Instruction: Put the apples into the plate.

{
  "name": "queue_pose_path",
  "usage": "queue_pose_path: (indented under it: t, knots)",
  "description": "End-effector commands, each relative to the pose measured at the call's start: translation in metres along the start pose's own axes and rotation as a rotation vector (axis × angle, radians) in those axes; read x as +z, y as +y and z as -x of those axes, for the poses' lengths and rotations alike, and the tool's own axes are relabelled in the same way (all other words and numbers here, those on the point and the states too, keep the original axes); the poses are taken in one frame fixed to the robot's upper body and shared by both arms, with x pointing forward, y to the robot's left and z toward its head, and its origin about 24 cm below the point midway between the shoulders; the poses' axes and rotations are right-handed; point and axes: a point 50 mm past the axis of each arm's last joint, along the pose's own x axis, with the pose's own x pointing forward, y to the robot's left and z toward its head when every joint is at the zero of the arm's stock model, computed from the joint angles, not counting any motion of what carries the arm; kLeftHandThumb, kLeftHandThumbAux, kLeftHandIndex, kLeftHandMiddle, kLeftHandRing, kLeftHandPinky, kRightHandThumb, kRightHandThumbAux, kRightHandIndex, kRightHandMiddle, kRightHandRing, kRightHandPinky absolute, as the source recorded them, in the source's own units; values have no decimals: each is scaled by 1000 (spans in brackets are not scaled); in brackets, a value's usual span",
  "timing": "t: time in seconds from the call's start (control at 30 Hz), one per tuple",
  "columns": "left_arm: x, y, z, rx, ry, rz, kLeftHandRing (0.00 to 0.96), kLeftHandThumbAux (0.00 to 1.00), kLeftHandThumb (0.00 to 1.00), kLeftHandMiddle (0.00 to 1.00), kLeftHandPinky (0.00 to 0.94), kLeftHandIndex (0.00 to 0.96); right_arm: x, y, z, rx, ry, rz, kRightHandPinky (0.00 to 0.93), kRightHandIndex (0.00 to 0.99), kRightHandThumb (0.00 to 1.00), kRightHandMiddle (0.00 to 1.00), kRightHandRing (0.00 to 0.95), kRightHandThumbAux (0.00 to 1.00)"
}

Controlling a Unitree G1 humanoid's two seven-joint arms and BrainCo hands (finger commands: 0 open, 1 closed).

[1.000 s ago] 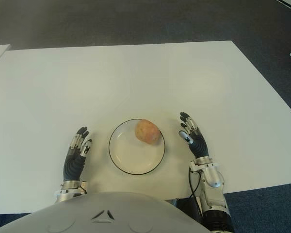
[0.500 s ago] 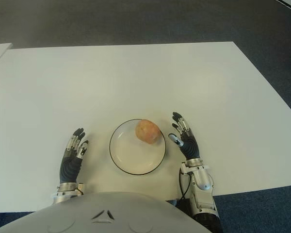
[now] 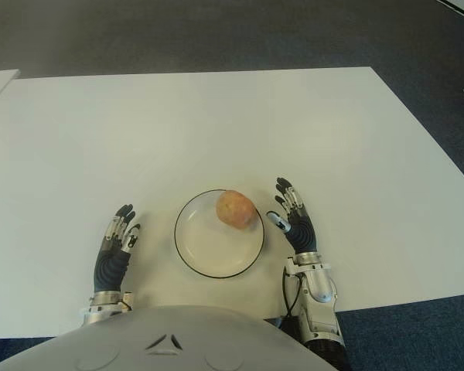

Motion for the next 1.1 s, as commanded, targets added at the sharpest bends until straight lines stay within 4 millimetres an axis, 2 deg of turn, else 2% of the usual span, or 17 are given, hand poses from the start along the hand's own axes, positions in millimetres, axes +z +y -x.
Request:
queue_pose_path:
  t: [0.03,0.53,1.1]
  knots:
    - [-3,0,1,-7,25,-4,0,521,30,0,0,0,-23,13,19,-45,156,-99,0,0,50,0,0,514]
    - [-3,1,1,-6,28,-13,0,525,29,0,0,0,-25,25,21,-77,161,-72,0,0,47,0,0,444]
    - [-4,1,7,-17,15,-44,0,515,35,0,0,0,-25,30,36,-43,170,-65,0,0,63,0,0,459]
